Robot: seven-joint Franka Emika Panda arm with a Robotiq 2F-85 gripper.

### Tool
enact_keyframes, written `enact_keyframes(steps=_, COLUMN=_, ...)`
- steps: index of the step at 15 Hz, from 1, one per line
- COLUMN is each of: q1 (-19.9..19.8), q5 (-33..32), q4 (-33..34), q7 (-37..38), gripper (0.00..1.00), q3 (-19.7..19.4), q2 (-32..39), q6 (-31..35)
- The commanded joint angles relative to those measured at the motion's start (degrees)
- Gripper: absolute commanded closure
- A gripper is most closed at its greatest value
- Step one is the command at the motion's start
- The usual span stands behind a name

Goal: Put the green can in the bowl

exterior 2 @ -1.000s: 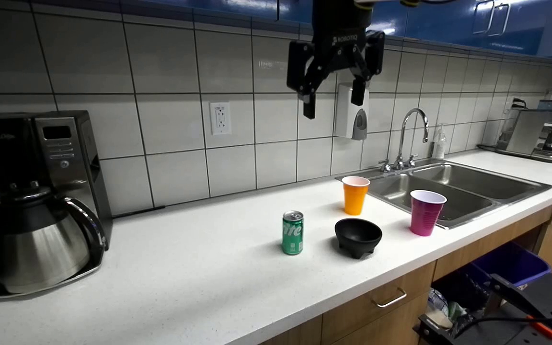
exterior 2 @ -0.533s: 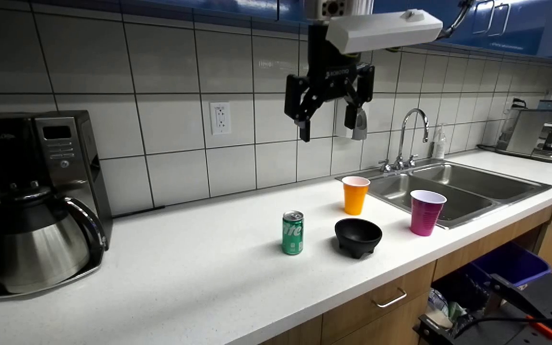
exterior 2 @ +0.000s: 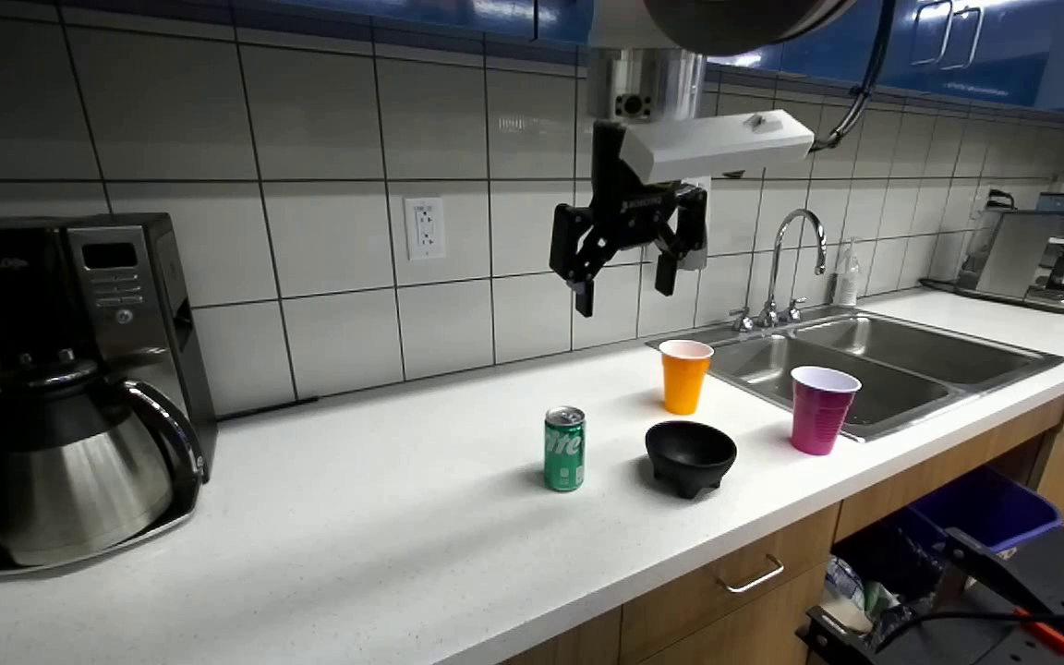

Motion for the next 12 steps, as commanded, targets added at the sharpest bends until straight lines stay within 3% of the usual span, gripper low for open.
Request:
enact_keyframes(steps=1, q1=-0.9, q5=-3.4, q4=1.4, q7=-0.8, gripper=0.00, q3=-0.7, q2=4.9, q6=4.4)
enact_keyframes(steps=12, q1=-0.7, q5=-9.2, q4=6.6, q7=0.5, gripper=0.00, q3=-5.4, q2=18.1, q6=10.9)
